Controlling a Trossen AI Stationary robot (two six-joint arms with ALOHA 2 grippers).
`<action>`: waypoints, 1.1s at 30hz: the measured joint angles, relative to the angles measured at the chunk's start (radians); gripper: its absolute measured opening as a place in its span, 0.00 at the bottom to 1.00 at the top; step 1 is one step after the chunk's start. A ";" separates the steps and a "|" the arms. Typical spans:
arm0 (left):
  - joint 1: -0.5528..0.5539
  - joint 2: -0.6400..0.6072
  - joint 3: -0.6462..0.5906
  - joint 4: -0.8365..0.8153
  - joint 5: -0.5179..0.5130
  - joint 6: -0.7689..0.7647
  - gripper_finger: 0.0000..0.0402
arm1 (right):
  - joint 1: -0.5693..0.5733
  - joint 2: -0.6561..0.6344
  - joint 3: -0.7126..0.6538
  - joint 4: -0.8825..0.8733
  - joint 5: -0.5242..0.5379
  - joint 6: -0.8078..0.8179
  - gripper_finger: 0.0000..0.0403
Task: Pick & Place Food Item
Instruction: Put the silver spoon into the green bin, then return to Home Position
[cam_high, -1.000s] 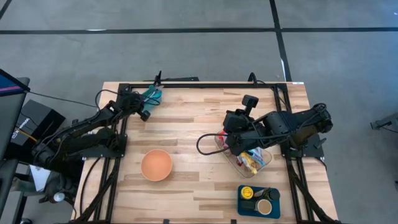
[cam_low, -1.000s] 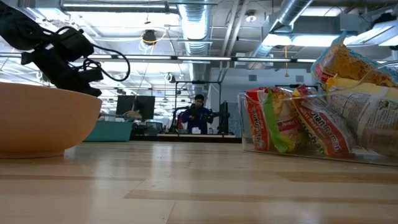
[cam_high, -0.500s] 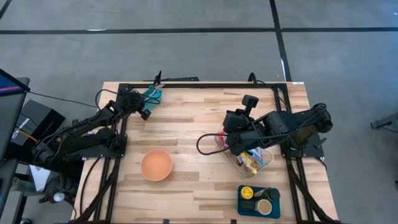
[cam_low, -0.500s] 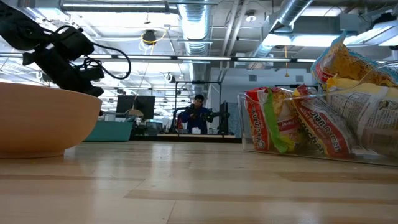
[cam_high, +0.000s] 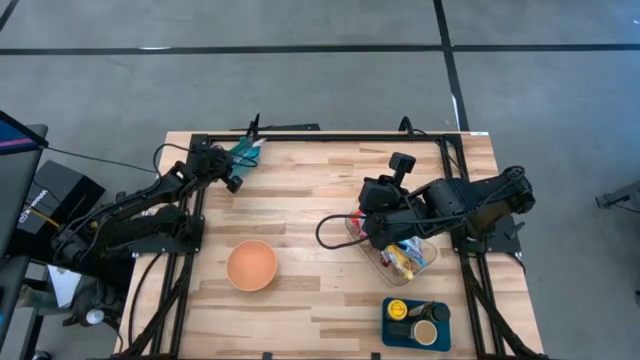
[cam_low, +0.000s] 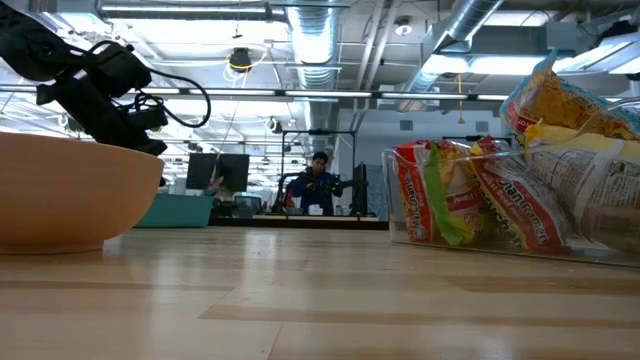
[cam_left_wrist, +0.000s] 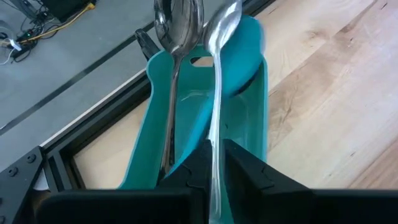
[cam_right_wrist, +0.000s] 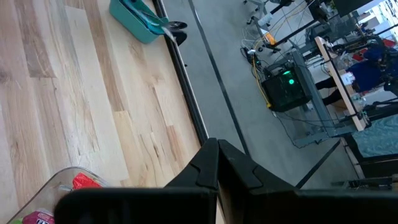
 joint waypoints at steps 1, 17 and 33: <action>0.000 0.000 0.000 -0.001 0.000 0.000 0.08 | 0.000 0.000 0.000 0.000 0.000 0.000 0.00; 0.000 -0.019 0.000 -0.004 0.003 -0.115 0.10 | 0.000 0.000 0.000 0.001 0.000 0.000 0.00; 0.000 -0.124 0.000 0.279 0.367 -0.451 0.00 | 0.000 0.000 0.000 0.001 0.000 0.001 0.00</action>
